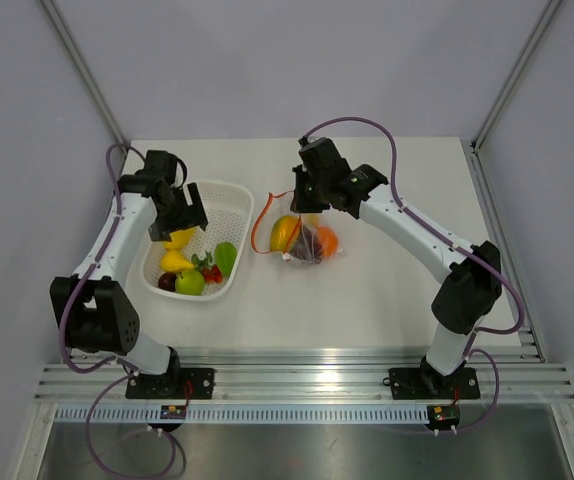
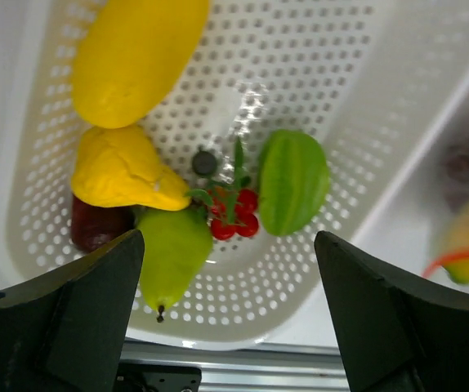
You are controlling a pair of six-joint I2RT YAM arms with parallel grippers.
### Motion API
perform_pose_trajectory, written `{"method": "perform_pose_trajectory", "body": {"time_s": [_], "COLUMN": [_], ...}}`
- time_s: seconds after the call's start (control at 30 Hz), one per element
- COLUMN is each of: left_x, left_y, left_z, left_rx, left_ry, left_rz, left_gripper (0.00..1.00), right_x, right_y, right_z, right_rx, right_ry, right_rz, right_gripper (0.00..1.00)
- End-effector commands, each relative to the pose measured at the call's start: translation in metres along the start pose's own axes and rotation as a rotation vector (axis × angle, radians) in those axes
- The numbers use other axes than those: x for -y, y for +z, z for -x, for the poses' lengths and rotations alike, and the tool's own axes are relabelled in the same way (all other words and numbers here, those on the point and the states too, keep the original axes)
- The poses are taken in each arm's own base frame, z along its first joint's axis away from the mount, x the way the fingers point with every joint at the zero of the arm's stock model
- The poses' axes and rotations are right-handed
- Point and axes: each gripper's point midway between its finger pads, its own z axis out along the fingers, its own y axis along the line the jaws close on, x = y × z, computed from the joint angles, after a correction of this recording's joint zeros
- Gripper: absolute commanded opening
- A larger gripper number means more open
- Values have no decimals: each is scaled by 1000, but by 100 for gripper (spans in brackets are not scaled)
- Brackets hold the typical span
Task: Place the food in the zip-top bag and seal the zipper
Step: Pick up the fake fruit from the bin.
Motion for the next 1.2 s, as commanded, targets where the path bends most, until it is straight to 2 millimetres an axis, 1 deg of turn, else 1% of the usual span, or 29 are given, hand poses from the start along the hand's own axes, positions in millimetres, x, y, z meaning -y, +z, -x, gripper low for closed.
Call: {"method": "perform_pose_trajectory", "body": {"time_s": [0.0,0.03,0.1,0.13,0.17,0.23,0.3,0.33,0.37,0.47,0.6,0.7,0.77,0.83,0.93,1.03,1.13,1.17], "left_x": [-33,-34,-42,-45,-44,-47,-49,-53,-52,-50,-47,-42,-41,-44,-54,-56,-49,-48], "left_y": [0,-8,-13,-14,-14,-10,-9,-6,-5,5,10,14,17,24,27,29,30,30], "left_z": [-8,-9,-14,-22,-27,-40,-48,-57,-58,-71,-75,-79,-83,-88,-91,-93,-92,-91], "left_rx": [37,68,80,73,61,33,32,11,16,-18,-32,-60,-78,-99,-99,-97,-97,-95], "left_ry": [-41,-62,-78,-82,-85,-100,-115,-119,-123,-128,-129,-116,-110,-108,-106,-106,-106,-105], "left_rz": [176,167,199,202,189,194,192,204,193,171,147,126,120,143,203,209,179,175], "left_gripper": [87,85,83,82,79,76,71,69,65,63,61,57,56,57,57,57,42,32], "right_x": [-23,-24,-24,-24,-22,-22,-22,-23,-27,-27,-28,-27,-28,-29,-28,-27,-28,-29], "right_y": [-23,-23,-23,-22,-21,-20,-17,-16,-16,-15,-11,-10,-10,-8,-7,-8,-7,-7], "right_z": [22,22,22,21,20,20,19,19,16,17,16,15,15,15,15,15,16,16], "right_rx": [90,90,91,88,88,86,84,82,67,67,59,54,53,52,50,50,50,51], "right_ry": [-14,-14,-16,-15,-14,-14,-12,-13,-15,-15,-14,-11,-12,-11,-10,-11,-11,-11], "right_rz": [91,94,99,98,94,93,92,92,113,114,118,115,116,117,115,113,112,113], "right_gripper": [0,0,0,0,0,0,0,0,0,0,0,0,0,0,0,0,0,0]}}
